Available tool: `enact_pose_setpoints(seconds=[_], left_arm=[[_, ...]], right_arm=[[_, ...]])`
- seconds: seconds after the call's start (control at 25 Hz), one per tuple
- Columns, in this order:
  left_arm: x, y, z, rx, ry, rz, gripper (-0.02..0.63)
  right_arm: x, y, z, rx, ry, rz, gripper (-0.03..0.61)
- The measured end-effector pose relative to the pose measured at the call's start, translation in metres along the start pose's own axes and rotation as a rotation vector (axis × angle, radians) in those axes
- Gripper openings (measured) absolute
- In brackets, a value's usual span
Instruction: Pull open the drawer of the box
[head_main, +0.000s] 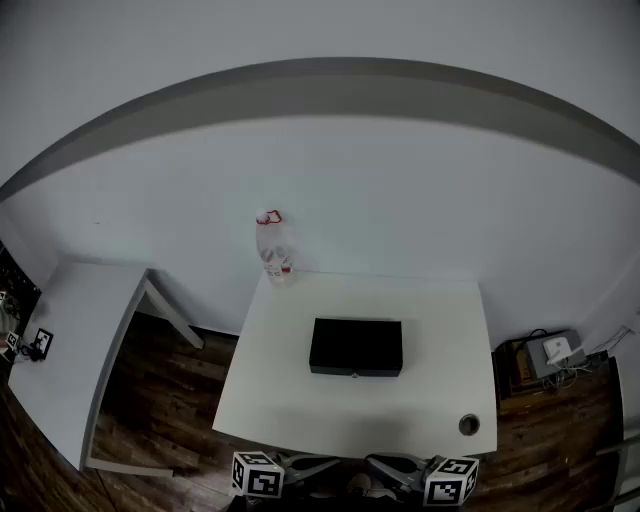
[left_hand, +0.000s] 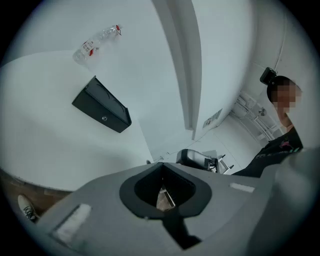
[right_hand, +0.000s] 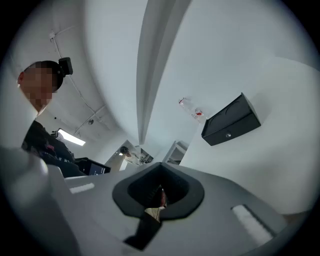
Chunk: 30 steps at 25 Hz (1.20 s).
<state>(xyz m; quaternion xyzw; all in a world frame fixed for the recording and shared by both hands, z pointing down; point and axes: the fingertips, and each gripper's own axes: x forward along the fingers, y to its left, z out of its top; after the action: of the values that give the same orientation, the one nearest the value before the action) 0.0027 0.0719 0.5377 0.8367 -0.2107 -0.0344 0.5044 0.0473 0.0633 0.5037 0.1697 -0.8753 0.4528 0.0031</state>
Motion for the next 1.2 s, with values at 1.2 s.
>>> enact_pose_setpoints(seconds=[1.2], left_arm=[[-0.021, 0.023, 0.013, 0.023, 0.002, 0.062, 0.005]], right_arm=[[0.018, -0.020, 0.001, 0.045, -0.010, -0.089, 0.072]])
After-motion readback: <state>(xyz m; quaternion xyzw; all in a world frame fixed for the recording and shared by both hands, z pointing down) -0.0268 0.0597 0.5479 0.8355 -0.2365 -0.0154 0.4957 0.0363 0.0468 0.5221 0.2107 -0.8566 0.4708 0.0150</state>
